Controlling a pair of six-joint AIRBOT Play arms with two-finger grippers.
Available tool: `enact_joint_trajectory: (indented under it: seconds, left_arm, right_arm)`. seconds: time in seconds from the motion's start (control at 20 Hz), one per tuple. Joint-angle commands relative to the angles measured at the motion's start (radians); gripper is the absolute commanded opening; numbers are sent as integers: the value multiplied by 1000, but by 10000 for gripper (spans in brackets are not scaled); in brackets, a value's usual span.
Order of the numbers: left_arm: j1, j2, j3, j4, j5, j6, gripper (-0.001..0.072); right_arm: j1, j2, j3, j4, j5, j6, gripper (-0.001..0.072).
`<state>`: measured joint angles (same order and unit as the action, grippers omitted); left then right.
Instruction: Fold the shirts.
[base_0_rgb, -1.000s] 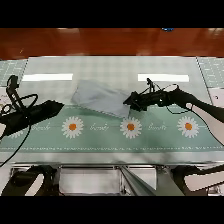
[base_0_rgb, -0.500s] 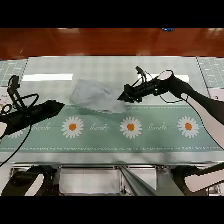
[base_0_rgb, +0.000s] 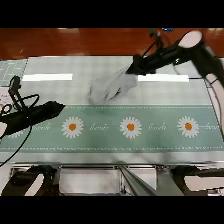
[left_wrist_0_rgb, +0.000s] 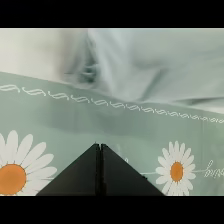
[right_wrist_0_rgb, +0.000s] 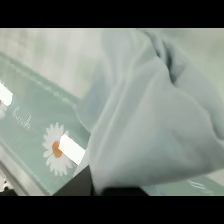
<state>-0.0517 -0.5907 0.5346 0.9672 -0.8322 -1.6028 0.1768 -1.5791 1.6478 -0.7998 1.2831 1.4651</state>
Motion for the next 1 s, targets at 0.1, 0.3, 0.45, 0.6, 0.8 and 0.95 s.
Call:
enact_joint_trajectory:
  seconds: [0.1,0.3,0.45,0.6,0.8,0.95]
  left_arm:
    - [-1,0,0,0,-16,0,28]
    - [-1,0,0,0,-15,1,28]
    - [-1,0,0,0,-7,1,28]
    - [-1,0,0,0,27,1,28]
    - [-1,0,0,0,89,1,28]
    - [-1,0,0,0,150,1,28]
  right_arm:
    - [-192,98,235,-180,198,101,22]
    - [-416,189,246,-179,290,113,21]
    - [-597,249,246,-179,352,113,22]
    - [-766,287,246,-179,431,114,21]
    - [-946,344,190,-277,529,123,21]
    - [-1058,442,-1,-379,548,132,22]
